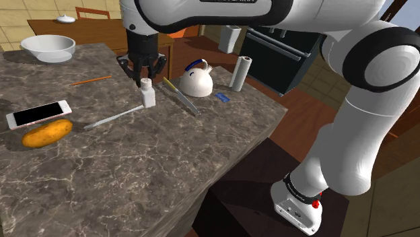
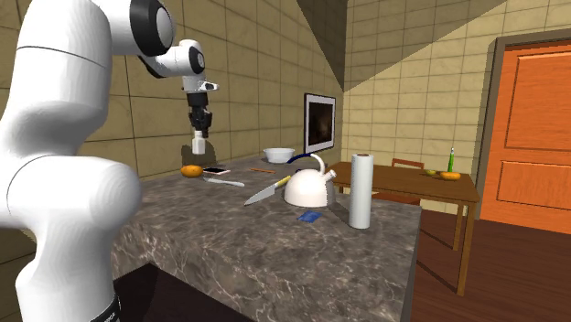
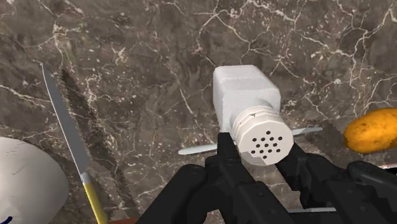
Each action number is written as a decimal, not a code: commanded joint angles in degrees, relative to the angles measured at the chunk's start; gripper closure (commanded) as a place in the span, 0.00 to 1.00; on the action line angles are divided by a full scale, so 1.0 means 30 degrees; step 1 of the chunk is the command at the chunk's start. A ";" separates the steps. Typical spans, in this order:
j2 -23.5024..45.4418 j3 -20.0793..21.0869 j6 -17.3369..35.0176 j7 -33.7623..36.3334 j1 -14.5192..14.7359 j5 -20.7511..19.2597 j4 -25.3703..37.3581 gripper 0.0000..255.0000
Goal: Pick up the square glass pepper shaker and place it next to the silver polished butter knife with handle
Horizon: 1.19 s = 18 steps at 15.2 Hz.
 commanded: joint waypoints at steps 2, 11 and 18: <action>0.2092 0.0312 -0.1018 0.1169 0.1003 -0.0538 0.2975 1.00; 0.2023 0.0249 0.1317 0.1352 0.0899 -0.0578 0.0564 1.00; 0.2243 0.0200 0.3001 0.1520 0.0855 -0.0688 -0.0912 1.00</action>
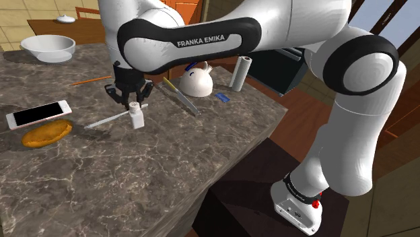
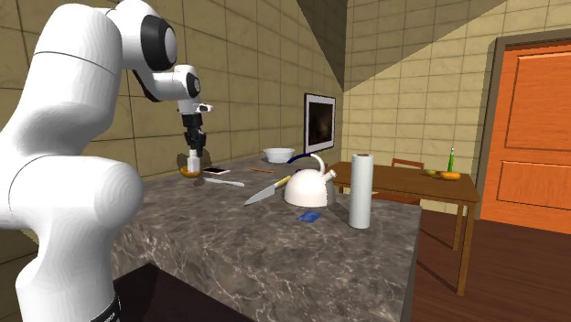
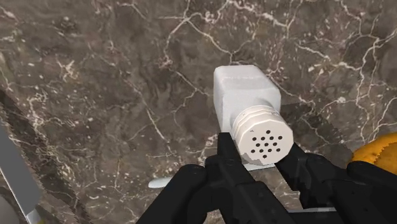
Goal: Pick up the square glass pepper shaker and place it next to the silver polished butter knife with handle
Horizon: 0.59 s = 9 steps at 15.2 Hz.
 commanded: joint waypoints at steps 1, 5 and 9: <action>0.0128 -0.0022 0.0429 0.0033 -0.0012 -0.0043 -0.0297 1.00; 0.0362 -0.0061 0.1343 0.0141 -0.0018 -0.0135 -0.0987 1.00; 0.0656 -0.0106 0.2231 0.0257 -0.0014 -0.0244 -0.1591 1.00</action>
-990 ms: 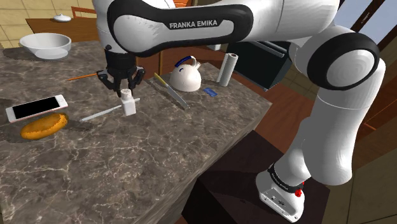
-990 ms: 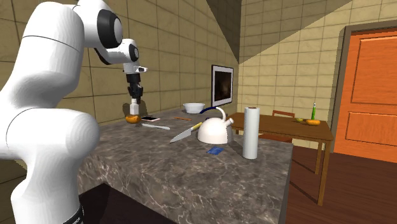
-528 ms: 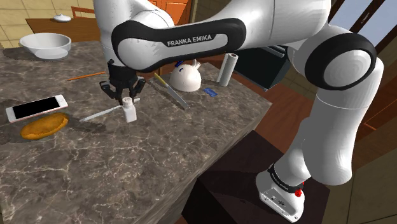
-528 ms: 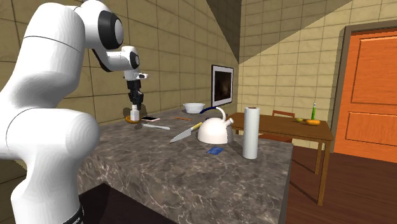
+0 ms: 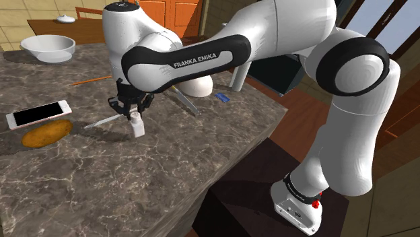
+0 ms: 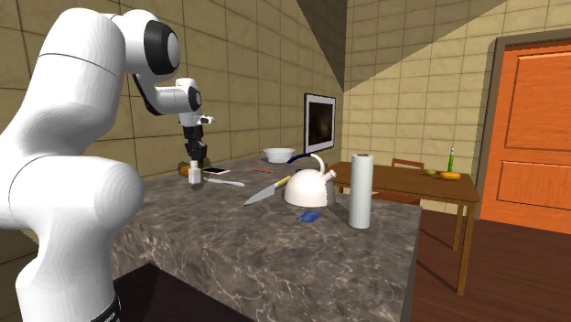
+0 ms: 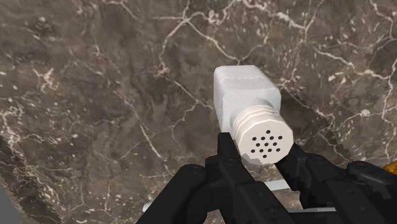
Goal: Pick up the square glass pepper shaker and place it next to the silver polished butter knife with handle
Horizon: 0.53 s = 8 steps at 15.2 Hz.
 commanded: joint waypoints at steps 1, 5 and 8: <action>0.0101 -0.0022 0.0457 0.0055 -0.0005 -0.0050 -0.0349 1.00; 0.0402 -0.0068 0.1183 0.0160 0.0008 -0.0155 -0.0783 1.00; 0.0405 -0.0069 0.1182 0.0160 0.0009 -0.0156 -0.0779 1.00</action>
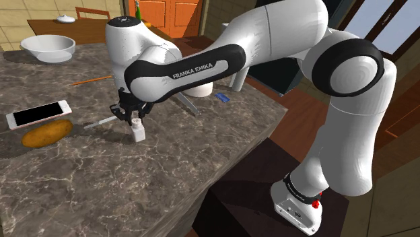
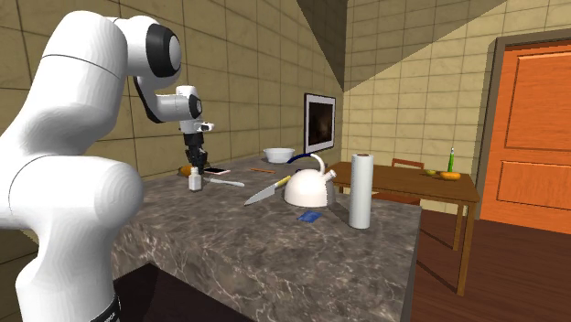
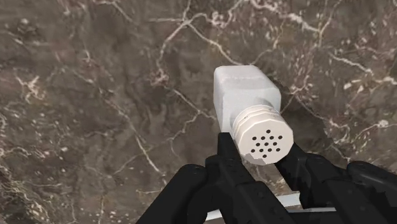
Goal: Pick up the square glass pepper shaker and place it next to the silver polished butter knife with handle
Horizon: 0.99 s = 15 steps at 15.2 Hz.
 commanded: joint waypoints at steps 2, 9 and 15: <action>0.0006 -0.0002 0.0018 0.0000 -0.0001 -0.0003 -0.0006 1.00; 0.0005 -0.0002 0.0017 0.0000 -0.0001 -0.0002 -0.0006 0.00; -0.0946 0.0150 -0.1955 -0.0183 0.0018 0.0280 0.1033 0.00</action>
